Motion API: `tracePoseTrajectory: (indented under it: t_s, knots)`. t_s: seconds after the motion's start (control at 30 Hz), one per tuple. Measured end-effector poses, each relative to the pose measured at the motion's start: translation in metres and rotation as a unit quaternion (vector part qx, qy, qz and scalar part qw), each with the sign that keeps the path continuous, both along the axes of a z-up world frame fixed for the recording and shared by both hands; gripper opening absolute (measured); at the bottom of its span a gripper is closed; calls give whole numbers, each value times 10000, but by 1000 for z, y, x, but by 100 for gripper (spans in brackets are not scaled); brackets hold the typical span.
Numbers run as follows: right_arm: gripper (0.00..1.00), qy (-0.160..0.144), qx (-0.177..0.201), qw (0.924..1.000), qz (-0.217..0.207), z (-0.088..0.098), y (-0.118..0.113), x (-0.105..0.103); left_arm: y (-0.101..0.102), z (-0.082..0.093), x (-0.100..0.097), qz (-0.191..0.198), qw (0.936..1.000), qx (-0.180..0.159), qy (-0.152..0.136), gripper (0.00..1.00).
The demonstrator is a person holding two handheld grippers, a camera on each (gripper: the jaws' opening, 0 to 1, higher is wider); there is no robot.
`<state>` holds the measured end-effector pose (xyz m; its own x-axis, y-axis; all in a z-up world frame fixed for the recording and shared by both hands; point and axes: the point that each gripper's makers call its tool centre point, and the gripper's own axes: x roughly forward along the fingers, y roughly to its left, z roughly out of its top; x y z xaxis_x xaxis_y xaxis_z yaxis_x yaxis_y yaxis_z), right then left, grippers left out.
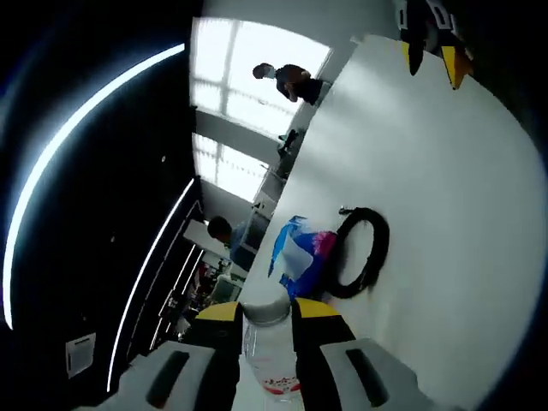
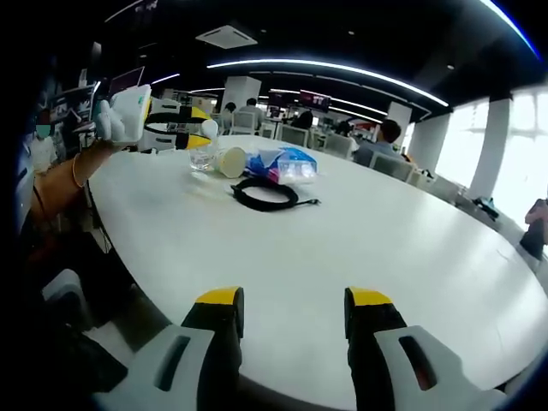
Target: Arrange the tabletop items into an orderly group along one side of the table until the central work area is clear of visible clutter.
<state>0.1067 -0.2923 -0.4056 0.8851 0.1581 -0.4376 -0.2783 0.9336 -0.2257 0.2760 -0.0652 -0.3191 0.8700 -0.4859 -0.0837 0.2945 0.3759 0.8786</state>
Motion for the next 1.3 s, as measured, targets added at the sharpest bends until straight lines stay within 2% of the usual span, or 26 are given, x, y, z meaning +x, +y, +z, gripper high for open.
tracePoseTrajectory:
  t_s: [0.1, 0.47, 0.6, 0.63, 0.67, 0.7, 0.8, 0.93, 1.03, 1.07, 1.1, 1.13, 1.2, 1.23, 1.3]
  knots:
    - [45, 5, -1, 10000, 16, 0, 1, 0, 13, 12, 8, 133, 9989, -412, 185, 20]
    - [45, -18, -22, 10000, 93, 1, 5, 3, 35, 28, 23, 324, 9915, -1139, 530, 21]
    - [45, -7, -24, 10000, 93, 0, 5, 3, 47, 33, 30, 505, 9831, -1586, 768, 21]
    - [45, 2, -26, 10000, 93, -1, 4, 3, 51, 34, 33, 557, 9783, -1793, 873, 21]
    - [45, 7, -28, 10000, 93, -1, 4, 3, 52, 35, 34, 568, 9775, -1829, 888, 21]
    - [45, 12, -31, 10000, 92, -1, 4, 3, 59, 37, 38, 666, 9723, -2027, 959, 21]
    - [45, -17, -8, 10000, 79, 1, 3, 4, 70, 40, 45, 855, 9619, -2345, 1114, 21]
    - [45, -33, -7, 10000, 92, 2, 4, 5, 86, 43, 57, 1206, 9408, -2854, 1372, 21]
    - [45, -23, -26, 9999, 140, 1, 6, 6, 96, 44, 63, 1294, 9308, -3089, 1463, 21]
    - [45, -12, -35, 9998, 173, 1, 8, 6, 99, 43, 64, 1338, 9215, -3305, 1540, 21]
    - [45, -12, -40, 9998, 183, 1, 8, 6, 103, 43, 65, 1411, 9151, -3448, 1544, 21]
    - [45, -12, -48, 9998, 197, 1, 9, 6, 109, 43, 66, 1524, 9097, -3557, 1507, 21]
    - [45, -18, -57, 9997, 221, 1, 9, 6, 115, 43, 67, 1644, 9037, -3663, 1486, 21]
    - [45, -18, -54, 9997, 224, 1, 9, 6, 117, 42, 68, 1693, 8955, -3826, 1518, 21]
    - [45, -18, -53, 9997, 227, 1, 9, 6, 119, 42, 69, 1695, 8941, -3861, 1509, 21]
